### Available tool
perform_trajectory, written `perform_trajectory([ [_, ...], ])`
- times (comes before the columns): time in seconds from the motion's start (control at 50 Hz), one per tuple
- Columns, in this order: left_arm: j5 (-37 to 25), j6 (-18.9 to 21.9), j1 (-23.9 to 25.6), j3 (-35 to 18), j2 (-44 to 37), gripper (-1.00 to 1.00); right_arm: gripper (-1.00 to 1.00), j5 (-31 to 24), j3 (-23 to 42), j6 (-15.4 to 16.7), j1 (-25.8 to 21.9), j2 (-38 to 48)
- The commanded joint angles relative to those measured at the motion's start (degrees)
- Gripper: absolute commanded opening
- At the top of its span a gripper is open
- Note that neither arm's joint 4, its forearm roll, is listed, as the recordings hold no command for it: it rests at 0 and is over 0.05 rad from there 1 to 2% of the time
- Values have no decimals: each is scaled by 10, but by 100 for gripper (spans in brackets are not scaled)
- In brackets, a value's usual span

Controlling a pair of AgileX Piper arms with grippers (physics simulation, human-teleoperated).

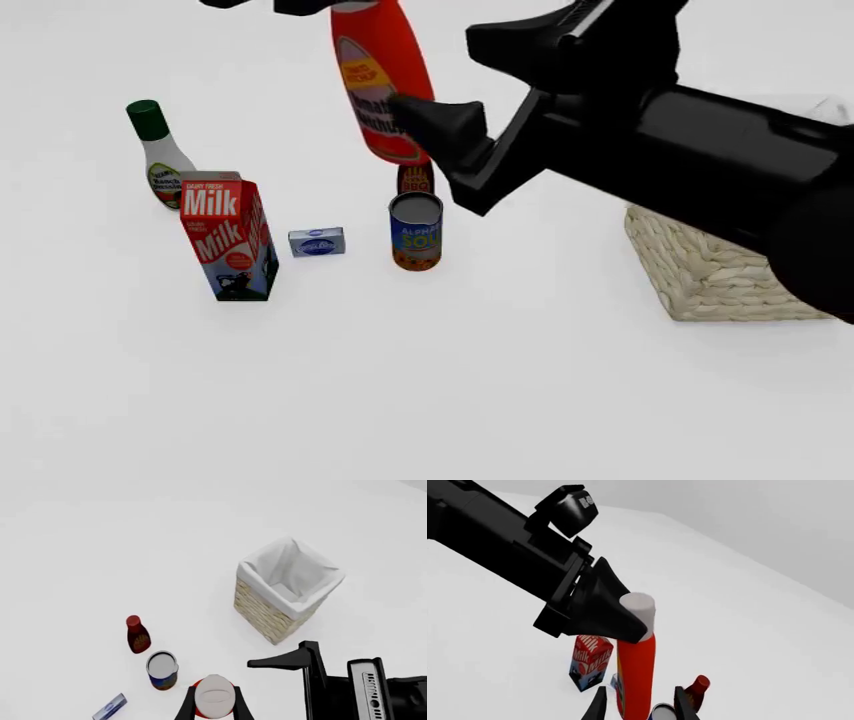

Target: Pick the ketchup and place it in the basket.

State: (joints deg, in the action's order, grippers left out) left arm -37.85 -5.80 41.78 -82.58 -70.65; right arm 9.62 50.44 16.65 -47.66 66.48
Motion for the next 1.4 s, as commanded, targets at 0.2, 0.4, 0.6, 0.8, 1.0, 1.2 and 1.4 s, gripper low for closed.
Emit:
perform_trajectory([
  [0.2,-8,3,14,-8,8,-100,100,15,23,1,-3,45],
  [0.4,-14,0,19,-10,13,-100,100,18,39,8,-4,65],
  [0.6,-18,-3,21,-12,18,-100,100,18,54,6,-10,79],
  [0.8,-18,-6,24,-9,20,-100,-100,31,53,2,-11,92],
  [1.0,-12,-16,32,2,24,-100,-100,37,45,3,-7,89],
  [1.2,-8,-23,69,18,25,100,-100,31,44,4,1,81],
  [1.4,-16,-27,86,13,33,100,-100,26,51,4,9,82],
])
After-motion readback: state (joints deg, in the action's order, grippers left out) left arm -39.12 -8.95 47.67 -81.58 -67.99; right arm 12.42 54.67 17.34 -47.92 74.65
